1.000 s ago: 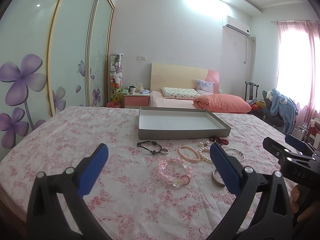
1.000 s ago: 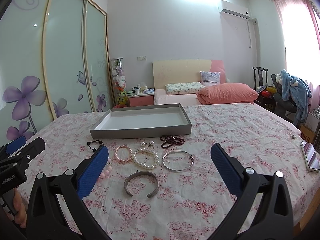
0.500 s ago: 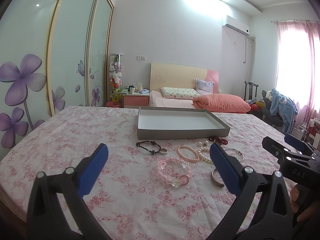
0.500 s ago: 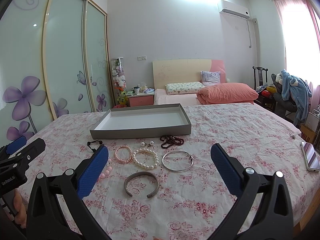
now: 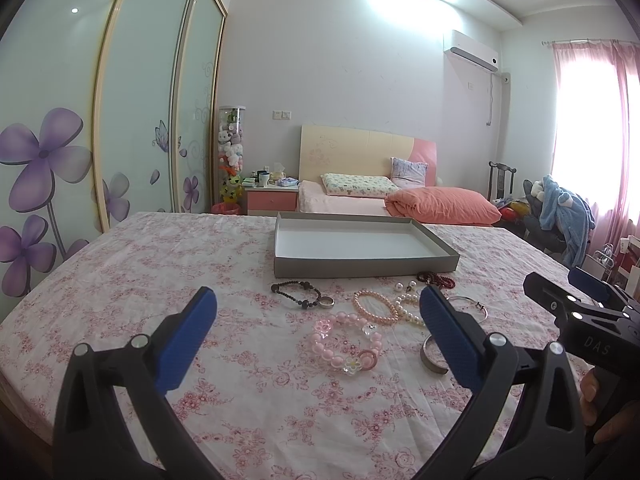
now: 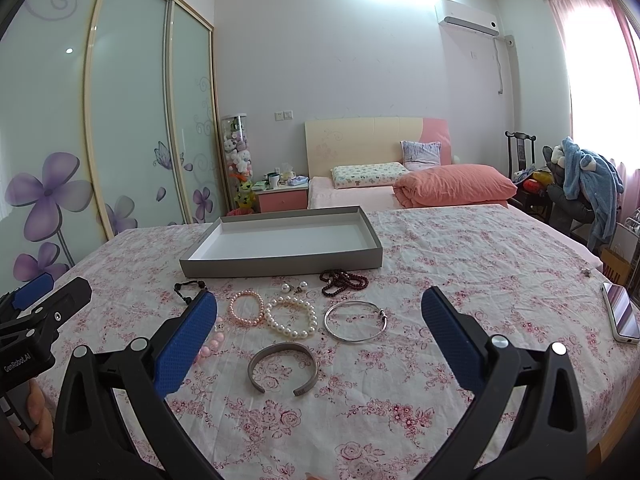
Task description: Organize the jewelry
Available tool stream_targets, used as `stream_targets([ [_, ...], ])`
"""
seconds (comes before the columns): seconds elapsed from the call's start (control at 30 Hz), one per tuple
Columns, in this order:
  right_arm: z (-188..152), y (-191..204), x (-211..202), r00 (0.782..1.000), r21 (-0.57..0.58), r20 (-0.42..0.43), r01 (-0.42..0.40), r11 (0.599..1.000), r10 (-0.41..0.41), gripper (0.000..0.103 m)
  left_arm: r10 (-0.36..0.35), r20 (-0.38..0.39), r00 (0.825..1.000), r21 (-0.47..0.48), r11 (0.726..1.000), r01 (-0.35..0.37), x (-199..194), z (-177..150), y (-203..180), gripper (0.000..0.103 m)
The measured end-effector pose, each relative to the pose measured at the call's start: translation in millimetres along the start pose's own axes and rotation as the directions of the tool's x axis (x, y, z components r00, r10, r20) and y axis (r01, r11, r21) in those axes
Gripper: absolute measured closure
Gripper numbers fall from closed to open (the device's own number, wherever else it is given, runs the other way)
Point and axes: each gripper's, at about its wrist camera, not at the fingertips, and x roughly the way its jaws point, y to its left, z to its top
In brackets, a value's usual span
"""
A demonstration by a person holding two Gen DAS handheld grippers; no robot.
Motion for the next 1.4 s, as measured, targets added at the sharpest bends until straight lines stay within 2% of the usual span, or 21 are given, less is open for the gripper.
stream_targets([
  [0.7,-3,-2,2,1.000,0.003,-0.003,0.000,1.000,0.000,0.002,0.001,-0.004,1.000,0.000,1.000,-0.001,1,-2,1,0.004],
  [0.87,-9,-4,7,1.000,0.004,-0.017,0.002,1.000,-0.002,0.002,0.004,-0.015,1.000,0.001,1.000,-0.004,7,-12,-3,0.004],
  [1.0,-14,-13,28,0.997,0.020,-0.077,0.010,1.000,-0.008,0.002,0.027,-0.065,0.998,0.017,1.000,-0.025,20,-16,-5,0.004],
  [1.1,-12,-21,45,0.987,0.027,-0.156,0.035,0.999,-0.031,0.002,0.040,-0.133,0.990,0.029,0.999,-0.037,39,-16,-4,0.004],
  [1.27,-14,-34,86,0.949,0.062,-0.315,0.052,0.997,-0.030,0.002,0.036,-0.258,0.966,0.041,0.999,-0.027,70,-21,-4,0.004],
  [1.4,-16,-45,115,0.914,0.080,-0.404,0.077,0.994,-0.038,0.004,0.036,-0.322,0.946,0.041,0.999,-0.024,92,-24,-3,0.004],
])
